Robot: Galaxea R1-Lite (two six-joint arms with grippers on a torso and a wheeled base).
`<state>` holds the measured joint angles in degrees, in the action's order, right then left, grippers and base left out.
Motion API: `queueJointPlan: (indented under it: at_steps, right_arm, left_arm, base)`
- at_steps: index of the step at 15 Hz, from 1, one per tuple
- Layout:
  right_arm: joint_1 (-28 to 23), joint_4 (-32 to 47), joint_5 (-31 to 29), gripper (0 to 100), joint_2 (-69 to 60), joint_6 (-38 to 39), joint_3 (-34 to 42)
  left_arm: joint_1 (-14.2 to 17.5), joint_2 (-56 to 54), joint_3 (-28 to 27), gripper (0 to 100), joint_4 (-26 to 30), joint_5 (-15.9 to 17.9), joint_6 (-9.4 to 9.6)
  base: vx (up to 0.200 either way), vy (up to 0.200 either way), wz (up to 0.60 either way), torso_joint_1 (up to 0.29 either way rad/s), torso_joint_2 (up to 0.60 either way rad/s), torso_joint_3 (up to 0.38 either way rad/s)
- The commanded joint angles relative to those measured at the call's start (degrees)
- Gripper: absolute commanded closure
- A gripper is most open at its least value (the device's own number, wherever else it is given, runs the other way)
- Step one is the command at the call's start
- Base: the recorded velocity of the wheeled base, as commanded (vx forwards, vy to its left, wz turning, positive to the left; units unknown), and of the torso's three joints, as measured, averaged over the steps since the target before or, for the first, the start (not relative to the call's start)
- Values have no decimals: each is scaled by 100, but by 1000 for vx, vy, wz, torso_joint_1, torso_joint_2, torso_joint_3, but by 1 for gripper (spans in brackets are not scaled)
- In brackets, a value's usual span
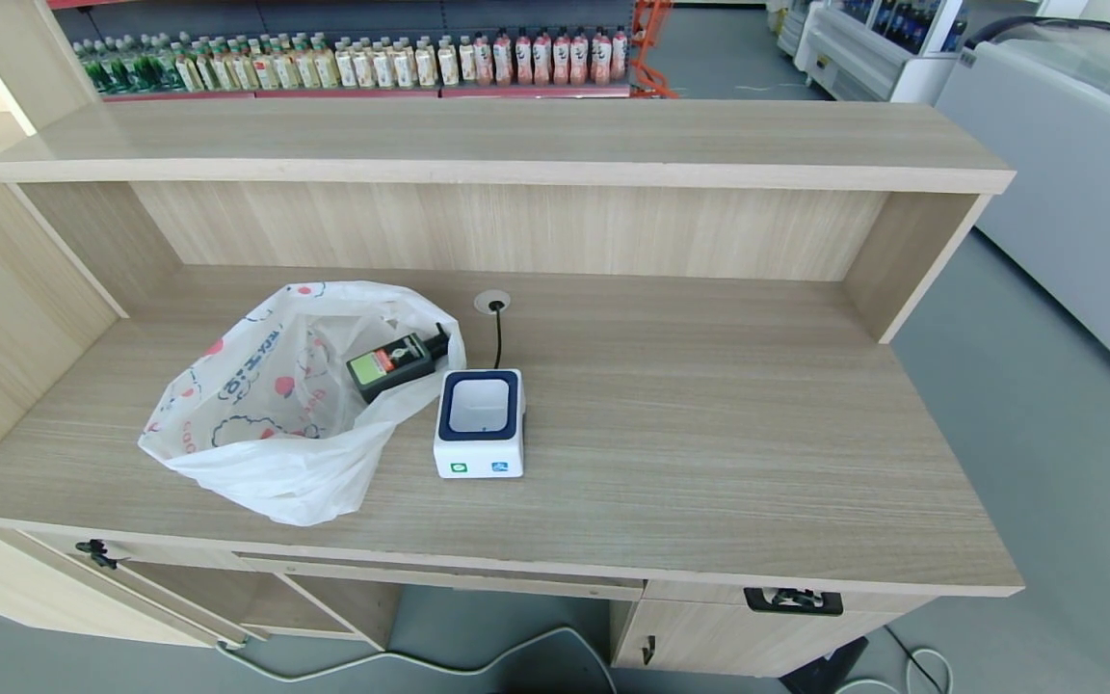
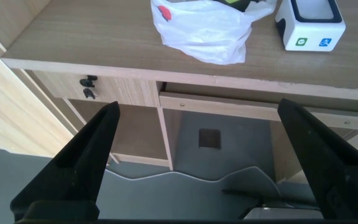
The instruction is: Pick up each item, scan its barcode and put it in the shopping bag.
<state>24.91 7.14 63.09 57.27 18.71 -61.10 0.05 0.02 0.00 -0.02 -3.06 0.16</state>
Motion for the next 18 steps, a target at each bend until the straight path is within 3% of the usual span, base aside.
queueJointPlan:
  at_steps: [1, 6, 7, 8, 9, 10, 13, 15, 18]
  right_arm:
    - [-12, 6, 2, 100, -32, 1, 28]
    - [-144, 50, -156, 100, -76, -201, 81]
    - [-276, 50, -684, 100, 12, -825, 133]
    - [-408, 41, -1580, 100, 214, -1827, 239]
    - [-408, 41, -1580, 100, 214, -1827, 239]
    - [-803, -178, -3145, 100, 539, -3787, 327]
    - [-1374, -1145, -4832, 100, 601, -4877, 705]
    - [-1752, -1584, -5377, 100, 583, -5809, 977]
    - [-1814, -2217, -5509, 100, 513, -6899, 1250]
  left_arm:
    - [4, -2, 0, 0, 2, -2, 2]
    - [4, -2, 0, 0, -6, -2, 2]
    - [4, -2, 0, 0, 2, -2, 2]
    - [4, -2, 0, 0, -6, -2, 2]
    - [4, -2, 0, 0, -6, -2, 2]
    - [4, -2, 0, 0, -6, -2, 2]
    - [4, -2, 0, 0, -6, -2, 2]
    - [4, -2, 0, 0, 2, -2, 2]
    - [4, -2, 0, 0, 2, -2, 2]
  base:
    - [0, 0, 0, 0, 0, 0]
    - [0, 0, 0, 0, 0, 0]
    - [0, 0, 0, 0, 0, 0]
    - [0, 0, 0, 0, 0, 0]
    - [0, 0, 0, 0, 0, 0]
    - [0, 0, 0, 0, 0, 0]
    - [0, 0, 0, 0, 0, 0]
    - [0, 0, 0, 0, 0, 0]
    - [0, 0, 0, 0, 0, 0]
